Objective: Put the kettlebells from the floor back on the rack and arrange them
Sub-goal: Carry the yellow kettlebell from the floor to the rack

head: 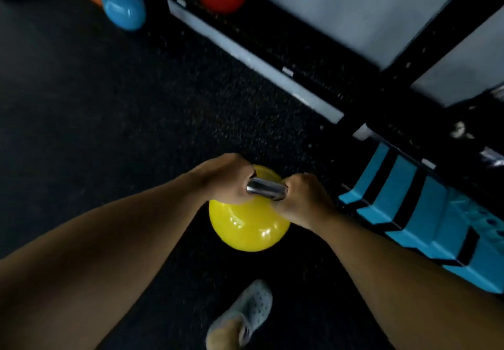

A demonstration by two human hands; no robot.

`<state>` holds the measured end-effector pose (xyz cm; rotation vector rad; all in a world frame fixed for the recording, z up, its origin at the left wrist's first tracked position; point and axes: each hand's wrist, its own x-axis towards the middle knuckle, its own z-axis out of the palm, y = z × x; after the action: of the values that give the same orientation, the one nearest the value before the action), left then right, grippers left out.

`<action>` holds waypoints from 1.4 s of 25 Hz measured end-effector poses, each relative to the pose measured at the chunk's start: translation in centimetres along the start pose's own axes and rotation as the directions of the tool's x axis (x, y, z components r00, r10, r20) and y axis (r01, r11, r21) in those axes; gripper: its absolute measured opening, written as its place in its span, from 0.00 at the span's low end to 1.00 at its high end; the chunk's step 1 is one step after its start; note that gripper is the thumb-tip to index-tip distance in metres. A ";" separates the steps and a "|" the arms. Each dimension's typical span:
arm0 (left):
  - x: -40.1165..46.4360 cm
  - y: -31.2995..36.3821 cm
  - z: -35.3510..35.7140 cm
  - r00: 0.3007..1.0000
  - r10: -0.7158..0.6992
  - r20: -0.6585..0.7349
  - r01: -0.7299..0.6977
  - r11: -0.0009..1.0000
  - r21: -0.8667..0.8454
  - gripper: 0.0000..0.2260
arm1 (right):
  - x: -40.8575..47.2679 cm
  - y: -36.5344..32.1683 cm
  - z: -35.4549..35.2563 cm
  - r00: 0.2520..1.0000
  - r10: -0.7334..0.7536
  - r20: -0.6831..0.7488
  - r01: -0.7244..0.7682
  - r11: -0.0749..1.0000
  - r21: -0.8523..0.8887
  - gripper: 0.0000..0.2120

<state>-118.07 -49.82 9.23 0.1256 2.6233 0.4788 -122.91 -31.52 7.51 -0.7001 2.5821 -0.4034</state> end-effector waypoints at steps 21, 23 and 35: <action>30.1 -2.5 -29.0 0.827 0.483 -0.286 -0.367 0.851 0.375 0.11 | 25.1 3.0 -24.7 0.788 0.359 -0.500 -0.407 0.913 0.015 0.16; 32.5 -1.9 -29.0 0.816 0.498 -0.294 -0.388 0.848 0.362 0.11 | 26.3 4.7 -24.8 0.745 0.377 -0.551 -0.431 0.902 0.034 0.16; 41.8 -1.3 -30.1 0.868 0.365 -0.338 -0.337 0.931 0.140 0.10 | 32.9 9.5 -26.9 0.714 0.457 -0.531 -0.397 0.888 0.231 0.07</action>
<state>-169.02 -53.33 15.75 0.6057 2.9916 0.5679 -165.18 -36.84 16.34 0.1155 3.1357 -0.6642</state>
